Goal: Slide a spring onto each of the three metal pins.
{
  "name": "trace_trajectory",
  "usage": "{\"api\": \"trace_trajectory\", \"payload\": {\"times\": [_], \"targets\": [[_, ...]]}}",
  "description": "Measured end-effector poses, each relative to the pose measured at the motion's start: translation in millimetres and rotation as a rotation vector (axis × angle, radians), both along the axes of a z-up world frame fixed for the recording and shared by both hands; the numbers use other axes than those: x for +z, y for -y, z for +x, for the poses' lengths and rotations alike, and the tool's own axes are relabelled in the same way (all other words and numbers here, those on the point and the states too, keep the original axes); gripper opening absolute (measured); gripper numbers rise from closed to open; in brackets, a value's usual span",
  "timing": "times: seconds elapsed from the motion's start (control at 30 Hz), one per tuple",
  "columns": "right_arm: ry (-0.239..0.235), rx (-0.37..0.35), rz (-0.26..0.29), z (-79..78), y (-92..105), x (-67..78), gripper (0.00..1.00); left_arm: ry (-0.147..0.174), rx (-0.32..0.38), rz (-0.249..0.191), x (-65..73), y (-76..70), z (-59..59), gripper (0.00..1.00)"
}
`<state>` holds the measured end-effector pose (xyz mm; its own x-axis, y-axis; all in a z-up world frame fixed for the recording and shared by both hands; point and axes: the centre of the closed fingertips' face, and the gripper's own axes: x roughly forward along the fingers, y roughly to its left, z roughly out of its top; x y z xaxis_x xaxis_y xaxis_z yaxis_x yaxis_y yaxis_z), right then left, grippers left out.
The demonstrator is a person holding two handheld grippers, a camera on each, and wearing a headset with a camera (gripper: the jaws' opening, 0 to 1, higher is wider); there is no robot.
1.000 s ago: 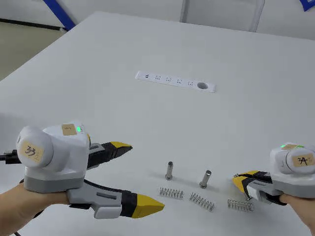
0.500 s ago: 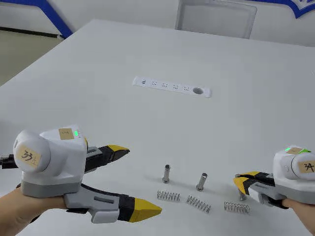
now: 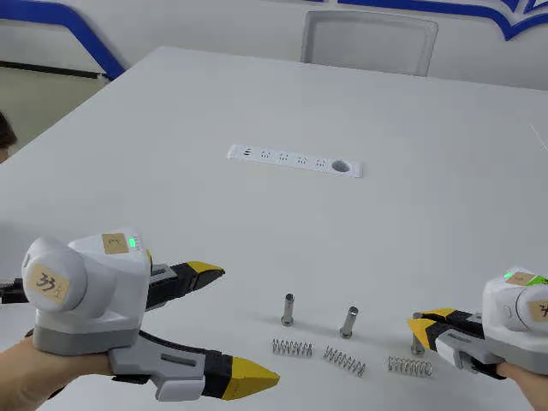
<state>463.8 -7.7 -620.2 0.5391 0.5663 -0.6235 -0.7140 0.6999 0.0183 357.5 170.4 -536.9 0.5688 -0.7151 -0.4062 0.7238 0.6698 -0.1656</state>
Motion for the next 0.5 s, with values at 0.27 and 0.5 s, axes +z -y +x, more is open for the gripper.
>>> {"api": "trace_trajectory", "payload": {"times": [0.27, 0.5], "targets": [[0.017, -0.004, 0.023, -3.6, -1.8, 1.0, 0.08, -0.005, -0.016, 0.007, -1.4, 3.4, -1.4, 0.91], [0.057, 0.016, 0.021, -6.6, -2.2, 1.5, 0.08, -0.004, -0.022, 0.006, -1.0, 5.8, -1.7, 0.91]]}}
